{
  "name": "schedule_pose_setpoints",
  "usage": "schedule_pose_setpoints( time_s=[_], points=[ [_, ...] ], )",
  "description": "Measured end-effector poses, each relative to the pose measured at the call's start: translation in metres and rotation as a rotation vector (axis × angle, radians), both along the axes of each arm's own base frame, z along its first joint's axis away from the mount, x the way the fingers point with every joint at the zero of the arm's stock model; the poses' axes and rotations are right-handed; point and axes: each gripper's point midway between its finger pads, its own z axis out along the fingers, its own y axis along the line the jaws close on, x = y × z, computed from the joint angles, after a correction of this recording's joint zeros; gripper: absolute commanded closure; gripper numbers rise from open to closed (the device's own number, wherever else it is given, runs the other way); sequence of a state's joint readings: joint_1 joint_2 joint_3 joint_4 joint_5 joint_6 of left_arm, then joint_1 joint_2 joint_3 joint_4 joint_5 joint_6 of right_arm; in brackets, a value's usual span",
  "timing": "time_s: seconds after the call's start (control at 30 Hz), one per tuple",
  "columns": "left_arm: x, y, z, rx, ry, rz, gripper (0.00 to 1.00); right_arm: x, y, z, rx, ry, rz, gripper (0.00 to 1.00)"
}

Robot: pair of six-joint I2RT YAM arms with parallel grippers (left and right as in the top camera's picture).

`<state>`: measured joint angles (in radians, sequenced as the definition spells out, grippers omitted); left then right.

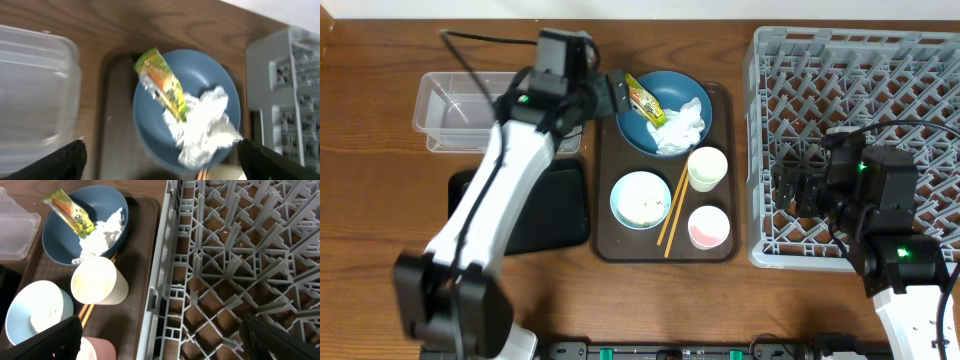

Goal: Sort waste into correct bins and load items into the dishwasher rack
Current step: 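Reach the left gripper to the yellow wrapper on the blue plate, then grasp the yellow wrapper with the left gripper and lift it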

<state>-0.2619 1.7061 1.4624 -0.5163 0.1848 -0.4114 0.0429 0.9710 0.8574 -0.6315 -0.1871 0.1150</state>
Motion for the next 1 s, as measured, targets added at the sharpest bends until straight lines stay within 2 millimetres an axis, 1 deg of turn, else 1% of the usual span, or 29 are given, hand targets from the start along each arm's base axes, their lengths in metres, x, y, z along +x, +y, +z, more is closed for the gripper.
schedule_pose_setpoints(
  time_s=[0.07,0.2,0.27,0.47,0.53,0.6,0.7,0.8,0.83,0.97,1.0],
  points=[
    [0.013,-0.009,-0.018,-0.028,0.015,0.012,0.01,0.0,0.0,0.0,0.0,0.002,0.0,0.01],
    [0.024,-0.028,-0.049,-0.091,0.064,0.023,0.01,-0.001,0.0,-0.001,0.0,0.006,0.0,0.01],
    [0.028,-0.038,-0.058,-0.115,0.071,0.02,0.01,-0.001,0.0,-0.001,0.0,0.008,0.0,0.01],
    [0.037,-0.064,-0.069,-0.16,0.051,-0.007,0.01,-0.002,0.0,-0.002,-0.001,0.012,0.0,0.01],
    [0.038,-0.072,-0.079,-0.166,0.062,-0.009,0.02,-0.002,0.0,-0.002,-0.001,0.013,0.0,0.01],
    [0.038,-0.076,-0.091,-0.167,0.087,-0.004,0.02,-0.002,0.0,-0.002,-0.001,0.013,0.0,0.01],
    [0.035,-0.079,-0.116,-0.16,0.139,0.007,0.02,-0.002,0.0,-0.003,-0.001,0.015,0.0,0.01],
    [0.035,-0.078,-0.134,-0.157,0.17,0.021,0.03,-0.003,0.0,-0.003,-0.001,0.015,0.0,0.01],
    [0.037,-0.079,-0.135,-0.162,0.167,0.024,0.03,-0.003,0.0,-0.003,-0.001,0.015,0.0,0.01],
    [0.043,-0.081,-0.132,-0.181,0.142,0.036,0.14,-0.003,0.0,-0.003,-0.001,0.018,0.0,0.01],
    [0.044,-0.08,-0.132,-0.179,0.142,0.041,0.14,-0.003,0.0,-0.004,-0.001,0.02,0.0,0.01]
  ],
)
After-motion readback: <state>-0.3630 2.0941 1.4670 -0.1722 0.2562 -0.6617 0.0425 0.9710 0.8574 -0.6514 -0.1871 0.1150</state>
